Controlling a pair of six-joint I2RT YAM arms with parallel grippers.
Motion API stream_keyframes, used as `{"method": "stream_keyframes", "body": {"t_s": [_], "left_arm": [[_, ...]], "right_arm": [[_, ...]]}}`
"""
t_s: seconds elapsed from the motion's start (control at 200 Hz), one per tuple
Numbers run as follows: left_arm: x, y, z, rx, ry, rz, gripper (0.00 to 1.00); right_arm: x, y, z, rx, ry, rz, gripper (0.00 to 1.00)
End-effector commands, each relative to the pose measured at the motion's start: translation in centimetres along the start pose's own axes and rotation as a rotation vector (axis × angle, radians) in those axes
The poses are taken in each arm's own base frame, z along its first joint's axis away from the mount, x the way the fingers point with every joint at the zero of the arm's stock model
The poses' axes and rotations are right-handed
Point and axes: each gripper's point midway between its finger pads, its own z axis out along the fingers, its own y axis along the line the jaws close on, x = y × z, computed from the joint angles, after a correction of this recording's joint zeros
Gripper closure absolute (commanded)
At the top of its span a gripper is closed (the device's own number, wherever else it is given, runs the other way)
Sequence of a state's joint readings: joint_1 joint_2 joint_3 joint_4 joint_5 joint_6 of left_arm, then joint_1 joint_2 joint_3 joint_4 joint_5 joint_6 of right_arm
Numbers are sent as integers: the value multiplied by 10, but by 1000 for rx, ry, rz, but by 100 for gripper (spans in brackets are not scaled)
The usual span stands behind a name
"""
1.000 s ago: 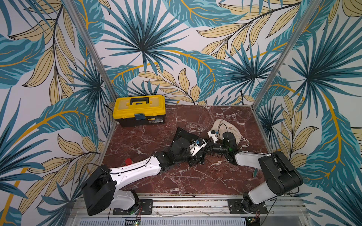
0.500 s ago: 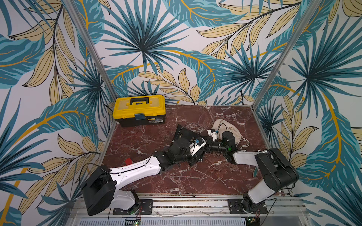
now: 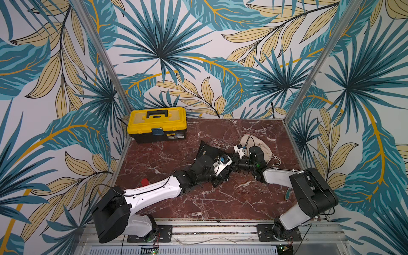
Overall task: Pack away hair dryers
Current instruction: Place the hair dryer in the drawstring bag.
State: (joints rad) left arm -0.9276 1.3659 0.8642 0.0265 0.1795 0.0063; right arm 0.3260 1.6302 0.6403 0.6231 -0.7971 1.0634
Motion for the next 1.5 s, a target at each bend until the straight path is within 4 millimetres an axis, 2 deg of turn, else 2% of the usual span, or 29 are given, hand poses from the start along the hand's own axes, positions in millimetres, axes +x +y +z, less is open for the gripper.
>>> {"method": "stream_keyframes", "body": {"t_s": [0.0,0.2,0.426,0.621,0.756,0.816,0.986,1.041,1.227,1.382,1.492], "left_arm": [[-17,-11,-6,45,-56,5,96],[-23,-4,-9,25,-71,2,96],[-26,11,-13,7,-82,-29,96],[-27,23,-20,-29,-93,-50,96],[-30,24,-24,-34,-104,-38,96],[-30,25,-26,-38,-107,-34,96],[-35,24,-32,-34,-125,-28,95],[-35,24,-32,-32,-126,-28,95],[-33,23,-30,-21,-119,-31,95],[-32,22,-28,-16,-114,-36,95],[-33,23,-27,-21,-114,-36,95]], "right_arm": [[-10,11,5,-53,-32,-10,63],[3,-3,5,-57,-9,48,50],[14,4,-5,-49,15,58,42],[32,-10,-21,140,88,16,41],[34,8,-36,147,73,-32,39],[38,8,-41,173,84,-42,38],[50,-12,-54,263,122,-32,40],[52,-13,-58,273,123,-50,41],[64,-14,-58,252,182,-39,45],[63,0,-50,161,175,-24,45],[69,-5,-45,157,200,-1,45]]}}
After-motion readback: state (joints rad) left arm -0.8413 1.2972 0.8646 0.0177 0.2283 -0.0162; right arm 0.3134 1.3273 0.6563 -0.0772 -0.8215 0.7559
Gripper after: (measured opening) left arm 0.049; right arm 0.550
